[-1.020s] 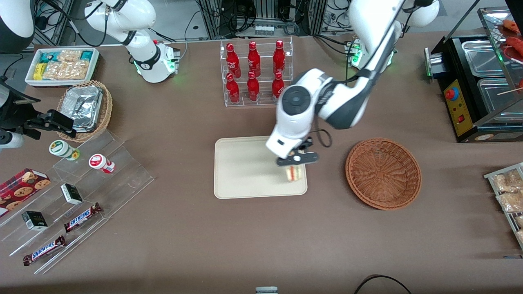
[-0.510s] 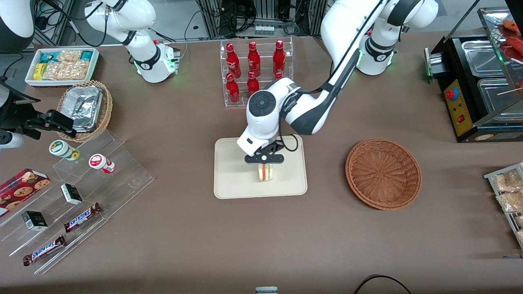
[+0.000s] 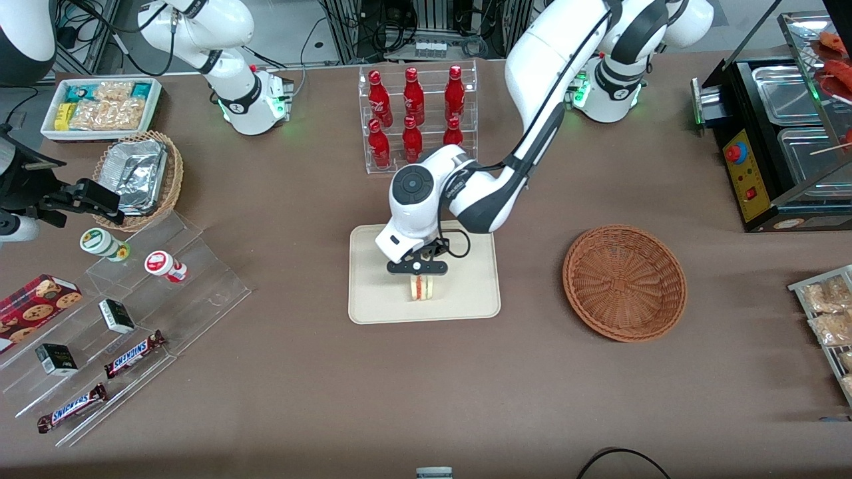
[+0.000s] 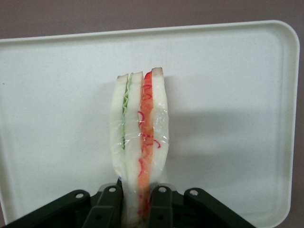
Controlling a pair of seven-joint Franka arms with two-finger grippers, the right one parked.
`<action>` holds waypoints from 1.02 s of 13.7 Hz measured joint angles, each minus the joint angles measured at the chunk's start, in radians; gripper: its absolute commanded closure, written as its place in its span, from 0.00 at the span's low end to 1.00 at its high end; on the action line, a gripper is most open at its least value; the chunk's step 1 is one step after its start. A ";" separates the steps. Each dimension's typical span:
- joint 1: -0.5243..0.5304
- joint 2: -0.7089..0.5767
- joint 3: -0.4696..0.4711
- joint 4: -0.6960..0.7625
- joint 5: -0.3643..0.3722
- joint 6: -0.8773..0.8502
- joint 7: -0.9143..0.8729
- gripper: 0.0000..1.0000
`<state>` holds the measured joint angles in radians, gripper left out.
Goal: Place sandwich from basket to tray
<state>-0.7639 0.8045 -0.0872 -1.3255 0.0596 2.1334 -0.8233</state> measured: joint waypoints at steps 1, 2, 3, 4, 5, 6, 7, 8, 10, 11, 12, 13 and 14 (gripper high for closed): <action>-0.002 0.006 0.001 0.002 0.001 0.000 0.000 0.84; -0.003 0.011 0.001 0.002 0.004 0.000 0.000 0.83; -0.003 0.017 0.001 0.002 0.011 0.000 0.000 0.78; -0.004 0.024 0.001 0.002 0.019 0.000 -0.001 0.45; -0.007 0.030 0.001 0.002 0.022 0.000 -0.003 0.08; -0.010 0.034 0.001 0.003 0.024 0.000 -0.007 0.00; -0.012 0.035 0.001 0.006 0.025 0.000 -0.010 0.00; -0.014 0.035 0.001 0.010 0.026 0.000 -0.015 0.00; -0.014 0.032 0.003 0.024 0.026 0.000 -0.022 0.00; -0.014 0.025 0.005 0.031 0.026 -0.004 -0.025 0.00; -0.014 0.012 0.008 0.038 0.026 -0.016 -0.027 0.00; -0.013 -0.010 0.011 0.046 0.026 -0.043 -0.030 0.00; -0.011 -0.040 0.017 0.052 0.026 -0.078 -0.036 0.00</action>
<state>-0.7753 0.7647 -0.0706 -1.2732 0.0857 2.0551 -0.8593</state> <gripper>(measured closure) 0.000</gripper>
